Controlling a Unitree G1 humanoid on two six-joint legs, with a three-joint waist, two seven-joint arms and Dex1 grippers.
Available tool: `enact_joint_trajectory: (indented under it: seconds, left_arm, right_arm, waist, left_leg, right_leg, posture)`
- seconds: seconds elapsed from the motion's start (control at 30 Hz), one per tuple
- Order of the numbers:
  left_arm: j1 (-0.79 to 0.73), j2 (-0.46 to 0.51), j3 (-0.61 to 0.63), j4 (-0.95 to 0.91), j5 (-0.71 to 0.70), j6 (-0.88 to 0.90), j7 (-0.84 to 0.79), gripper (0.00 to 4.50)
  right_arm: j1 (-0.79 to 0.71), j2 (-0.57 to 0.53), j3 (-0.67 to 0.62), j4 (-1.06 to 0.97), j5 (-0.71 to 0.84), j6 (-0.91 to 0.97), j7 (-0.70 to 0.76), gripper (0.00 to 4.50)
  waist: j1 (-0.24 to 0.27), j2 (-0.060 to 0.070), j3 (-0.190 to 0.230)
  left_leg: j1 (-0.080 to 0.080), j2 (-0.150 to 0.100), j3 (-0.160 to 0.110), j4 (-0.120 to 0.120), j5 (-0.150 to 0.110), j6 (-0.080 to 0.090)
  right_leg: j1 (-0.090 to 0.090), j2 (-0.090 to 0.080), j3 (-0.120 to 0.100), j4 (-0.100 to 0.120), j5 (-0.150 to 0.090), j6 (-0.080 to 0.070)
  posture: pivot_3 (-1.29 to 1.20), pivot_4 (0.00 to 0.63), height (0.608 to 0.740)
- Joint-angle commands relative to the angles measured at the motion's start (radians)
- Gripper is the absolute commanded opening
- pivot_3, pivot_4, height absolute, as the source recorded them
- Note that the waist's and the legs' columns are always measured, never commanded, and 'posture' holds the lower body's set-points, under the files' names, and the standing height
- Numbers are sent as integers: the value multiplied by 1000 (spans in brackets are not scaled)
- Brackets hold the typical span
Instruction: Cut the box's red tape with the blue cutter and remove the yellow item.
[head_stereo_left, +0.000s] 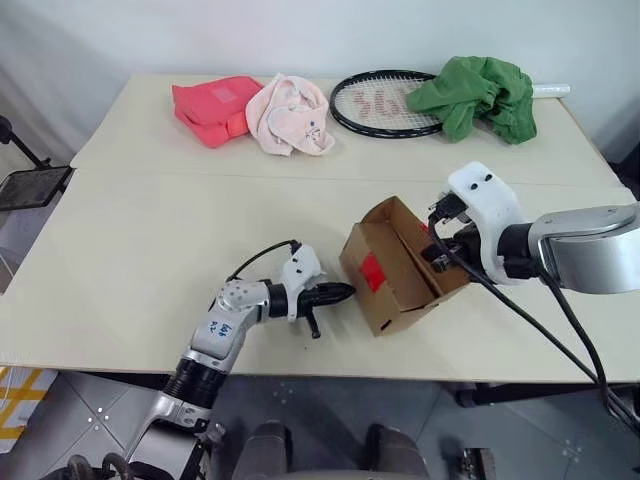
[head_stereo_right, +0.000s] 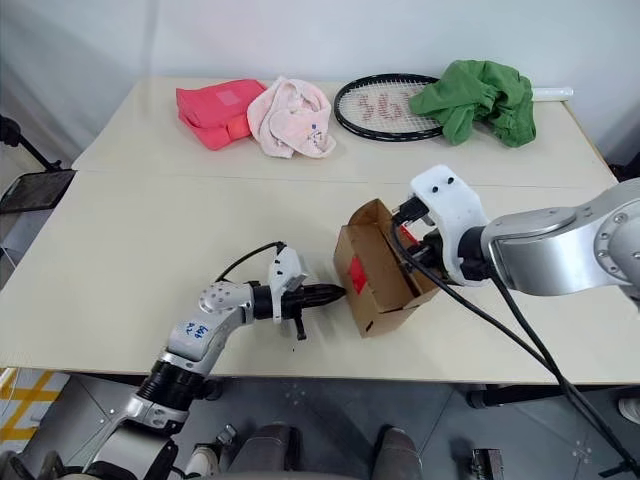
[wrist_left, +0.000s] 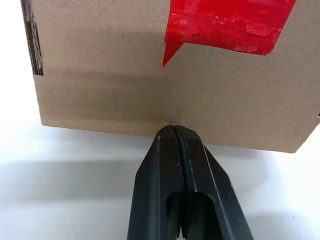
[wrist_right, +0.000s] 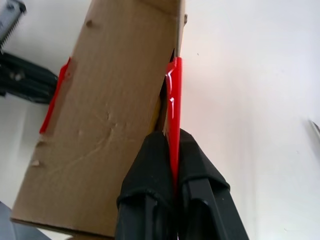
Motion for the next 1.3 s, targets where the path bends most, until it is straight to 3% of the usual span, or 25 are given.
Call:
enact_joint_trajectory:
  seconds: [0.03, 0.27, 0.57, 1.03, 1.3]
  left_arm:
    - [11, 14, -8, -52, 9, 30, 18, 0]
    - [44, 48, 0, -122, -4, 81, 26, 0]
    - [38, 48, 12, -148, -6, 113, 59, 0]
    - [22, 57, 2, -146, 2, 117, 78, 0]
    - [65, 246, 106, -304, -127, 124, -107, 0]
  right_arm:
    - [37, 23, 21, -57, 29, -12, 71, 27]
    - [67, 19, 25, -84, 29, -46, 93, 27]
    - [209, -67, -23, -161, 29, -116, 73, 27]
    - [161, -57, -54, -16, 29, -38, 78, 27]
    - [87, 10, -38, 35, 29, -7, 17, 27]
  waist:
    - [-1, 0, 0]
    - [-9, 0, 0]
    - [-11, 0, 0]
    - [-13, -1, 0]
    - [-27, 0, 0]
  left_leg:
    - [0, 0, 0, 0, 0, 0]
    - [0, 0, 0, 0, 0, 0]
    - [1, 0, 0, 0, 0, 0]
    - [0, 0, 0, -1, 0, 0]
    - [0, 1, 1, -2, 0, 0]
  right_leg:
    - [0, 0, 0, 0, 0, 0]
    - [0, 0, 0, 0, 0, 0]
    - [0, 0, 0, 0, 0, 0]
    - [0, 0, 0, -1, 0, 0]
    - [-2, 0, 0, 0, 0, 0]
  posture:
    - [0, 150, 740]
    - [0, 150, 740]
    - [0, 150, 740]
    - [0, 150, 740]
    - [0, 150, 740]
